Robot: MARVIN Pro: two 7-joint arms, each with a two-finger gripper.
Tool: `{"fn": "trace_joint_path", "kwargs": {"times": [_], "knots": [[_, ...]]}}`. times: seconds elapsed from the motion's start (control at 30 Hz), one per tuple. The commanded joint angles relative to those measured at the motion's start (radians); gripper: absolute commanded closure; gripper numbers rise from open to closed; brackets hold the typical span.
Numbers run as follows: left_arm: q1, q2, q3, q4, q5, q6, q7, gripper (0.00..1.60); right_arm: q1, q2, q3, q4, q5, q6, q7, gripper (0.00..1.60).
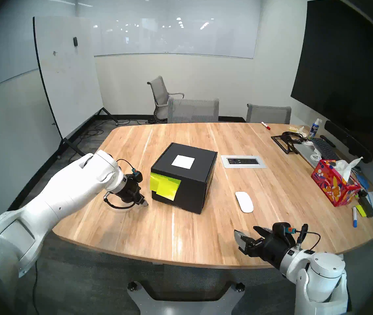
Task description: Open the box and place the mouse inside
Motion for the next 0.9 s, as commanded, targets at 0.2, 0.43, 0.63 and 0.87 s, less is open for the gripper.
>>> {"fn": "trace_joint_path", "kwargs": {"times": [0.2,0.43,0.63,0.87], "knots": [[0.004,-0.014,-0.031,-0.019,-0.061,0.001,-0.018,1.6,0.003,0.0,0.001,-0.024,-0.002,-0.003,-0.001,0.0],[0.008,0.044,-0.056,-0.045,-0.083,-0.029,-0.034,1.6,0.003,-0.001,0.001,-0.023,-0.003,-0.003,0.001,0.0],[-0.001,0.099,-0.088,-0.08,-0.11,-0.048,-0.07,1.6,0.004,-0.001,0.002,-0.022,-0.004,-0.003,0.002,0.0],[0.005,0.112,-0.117,-0.089,-0.136,-0.034,-0.065,1.6,0.004,-0.002,0.002,-0.023,-0.005,-0.003,0.002,0.0]]}}
